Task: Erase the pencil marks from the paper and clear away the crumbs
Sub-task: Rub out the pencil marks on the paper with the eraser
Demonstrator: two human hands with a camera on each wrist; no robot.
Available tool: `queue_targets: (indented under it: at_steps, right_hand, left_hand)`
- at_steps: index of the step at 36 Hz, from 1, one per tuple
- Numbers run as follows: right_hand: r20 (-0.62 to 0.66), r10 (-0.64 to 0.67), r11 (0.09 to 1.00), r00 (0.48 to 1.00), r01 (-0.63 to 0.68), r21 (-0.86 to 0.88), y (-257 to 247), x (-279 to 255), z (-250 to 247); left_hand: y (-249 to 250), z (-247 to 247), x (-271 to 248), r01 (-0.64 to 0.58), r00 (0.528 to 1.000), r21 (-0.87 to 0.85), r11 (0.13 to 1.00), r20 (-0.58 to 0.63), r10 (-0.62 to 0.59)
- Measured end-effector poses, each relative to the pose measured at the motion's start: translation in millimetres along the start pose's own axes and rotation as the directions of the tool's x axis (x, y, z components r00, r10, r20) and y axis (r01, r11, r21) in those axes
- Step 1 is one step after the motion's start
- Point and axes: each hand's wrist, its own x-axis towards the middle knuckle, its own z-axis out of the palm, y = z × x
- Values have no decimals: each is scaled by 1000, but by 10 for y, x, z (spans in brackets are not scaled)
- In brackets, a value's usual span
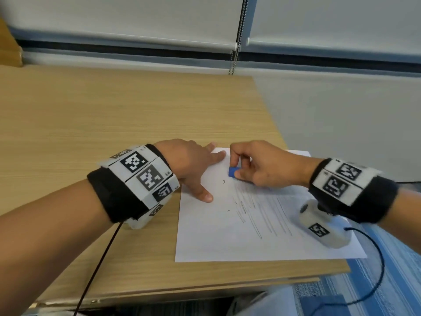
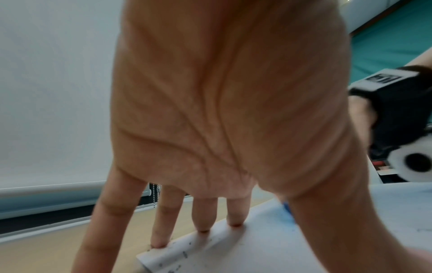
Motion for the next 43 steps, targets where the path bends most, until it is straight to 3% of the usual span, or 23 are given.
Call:
queue_targets:
  at_steps: [5,9,12,17,25,32,39,43]
  right_hand:
    - [107,-35,999,994,36,-11,11,-132,36]
    - [-16,29,998,999,-29,-55,28,42,-76]
    - [-28,34,999,999,-35,-36,47,36,-78]
    - [179,-12,999,984,18,-32,-27,-163,-31]
    - [-59,27,999,998,-30,-41,1,-4,-24]
    - [151,-17,998,988,26,-55,-103,-206,18]
    - [-53,-1,997,999,-3,-79,-132,24,15]
    - [129,-46,998,991,52,-43,-151,-201,47]
  left_hand:
    - [26,-5,6,11,1000,8,1000,17,-11]
    - [33,-18,-8,18,1000,8,1000,20,-18]
    - [30,-18,-13,26,1000,10,1000,16,-26]
    - [27,-11,10,21,1000,17,1000,10,-21]
    - [27,-13,2,22,1000,20,1000,7,-22]
    - [47,-24,18,22,1000,19,1000,20,-22]
    - [28,-20,10,14,1000,8,1000,10,-15]
    - [20,-9,29,21,1000,13,1000,12,-21]
